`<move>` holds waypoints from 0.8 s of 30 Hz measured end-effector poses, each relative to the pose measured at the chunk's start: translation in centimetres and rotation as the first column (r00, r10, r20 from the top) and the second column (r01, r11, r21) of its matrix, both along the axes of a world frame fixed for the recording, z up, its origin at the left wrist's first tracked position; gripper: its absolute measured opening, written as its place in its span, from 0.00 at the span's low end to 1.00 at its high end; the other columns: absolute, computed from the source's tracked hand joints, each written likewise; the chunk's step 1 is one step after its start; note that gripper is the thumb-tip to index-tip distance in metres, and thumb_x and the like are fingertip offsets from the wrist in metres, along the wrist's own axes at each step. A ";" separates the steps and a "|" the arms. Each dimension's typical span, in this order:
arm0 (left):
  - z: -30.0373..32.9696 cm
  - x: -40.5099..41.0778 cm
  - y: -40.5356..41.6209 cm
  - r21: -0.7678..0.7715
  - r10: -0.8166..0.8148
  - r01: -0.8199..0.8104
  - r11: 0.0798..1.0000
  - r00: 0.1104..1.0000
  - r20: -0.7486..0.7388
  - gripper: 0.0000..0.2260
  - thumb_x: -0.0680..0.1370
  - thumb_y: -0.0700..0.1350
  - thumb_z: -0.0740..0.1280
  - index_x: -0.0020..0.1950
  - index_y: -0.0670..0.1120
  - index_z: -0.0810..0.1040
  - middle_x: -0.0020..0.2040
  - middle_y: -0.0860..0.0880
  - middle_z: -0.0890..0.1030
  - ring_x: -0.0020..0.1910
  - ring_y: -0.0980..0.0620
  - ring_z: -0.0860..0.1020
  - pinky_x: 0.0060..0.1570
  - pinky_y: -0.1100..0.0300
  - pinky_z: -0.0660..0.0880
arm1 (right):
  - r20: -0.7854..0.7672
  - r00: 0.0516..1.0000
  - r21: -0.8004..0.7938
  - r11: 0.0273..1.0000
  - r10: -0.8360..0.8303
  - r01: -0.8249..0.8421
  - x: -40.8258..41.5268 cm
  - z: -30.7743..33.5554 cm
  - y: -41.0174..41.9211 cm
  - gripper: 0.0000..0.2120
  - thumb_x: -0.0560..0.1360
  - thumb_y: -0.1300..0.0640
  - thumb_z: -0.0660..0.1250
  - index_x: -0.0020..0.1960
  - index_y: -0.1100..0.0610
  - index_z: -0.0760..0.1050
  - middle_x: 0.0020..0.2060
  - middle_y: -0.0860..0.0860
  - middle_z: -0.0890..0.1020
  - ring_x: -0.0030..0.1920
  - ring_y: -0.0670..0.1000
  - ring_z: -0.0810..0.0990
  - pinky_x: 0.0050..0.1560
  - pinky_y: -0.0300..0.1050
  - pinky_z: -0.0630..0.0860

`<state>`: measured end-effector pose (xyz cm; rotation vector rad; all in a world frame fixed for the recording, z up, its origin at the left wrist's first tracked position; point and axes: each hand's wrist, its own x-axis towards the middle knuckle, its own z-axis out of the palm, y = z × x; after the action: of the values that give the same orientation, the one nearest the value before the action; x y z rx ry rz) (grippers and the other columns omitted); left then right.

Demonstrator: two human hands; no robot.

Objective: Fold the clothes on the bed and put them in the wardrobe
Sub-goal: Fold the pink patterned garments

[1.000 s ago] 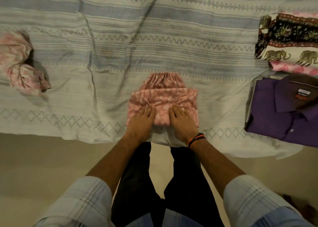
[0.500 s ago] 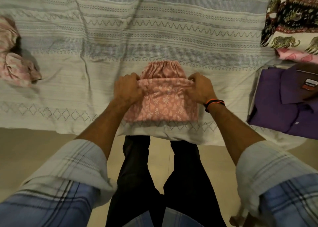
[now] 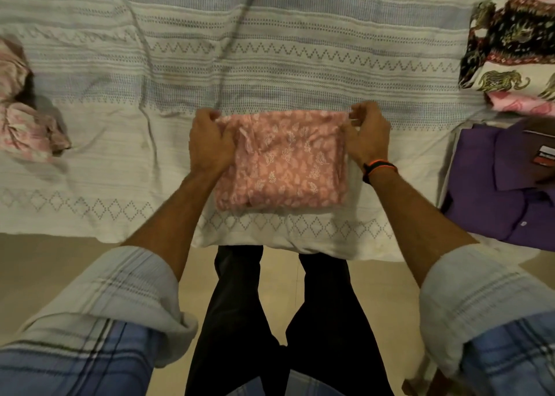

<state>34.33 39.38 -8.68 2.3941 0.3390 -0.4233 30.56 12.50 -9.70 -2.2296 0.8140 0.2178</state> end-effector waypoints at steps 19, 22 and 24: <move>-3.2 -5.6 -1.5 0.102 -0.536 0.530 0.842 0.843 0.047 0.37 0.75 0.57 0.71 0.78 0.42 0.61 0.78 0.39 0.58 0.77 0.40 0.57 0.75 0.43 0.57 | -0.060 0.855 -0.146 0.843 0.515 -0.518 -5.1 -2.5 5.4 0.38 0.75 0.47 0.70 0.76 0.63 0.60 0.76 0.62 0.59 0.76 0.61 0.59 0.73 0.60 0.61; -1.9 -6.0 -0.3 0.084 -0.160 0.154 0.985 0.985 0.066 0.34 0.74 0.50 0.74 0.74 0.40 0.65 0.73 0.39 0.66 0.72 0.42 0.64 0.72 0.46 0.63 | 0.000 0.988 -0.082 0.984 0.157 -0.156 -5.9 -1.4 5.5 0.37 0.72 0.49 0.73 0.73 0.63 0.62 0.71 0.61 0.65 0.71 0.59 0.65 0.70 0.59 0.67; -1.6 -5.4 0.6 0.045 0.032 -0.032 0.998 0.999 0.003 0.29 0.75 0.46 0.72 0.72 0.39 0.67 0.69 0.40 0.70 0.68 0.44 0.67 0.69 0.50 0.65 | 0.012 0.999 -0.032 0.999 0.033 -0.033 -6.0 -1.1 5.3 0.36 0.70 0.51 0.74 0.72 0.62 0.63 0.68 0.59 0.66 0.68 0.57 0.66 0.67 0.59 0.69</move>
<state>28.95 39.94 -10.31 2.4295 0.3889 -0.4030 24.56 17.79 -10.80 -2.2729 0.7792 0.2080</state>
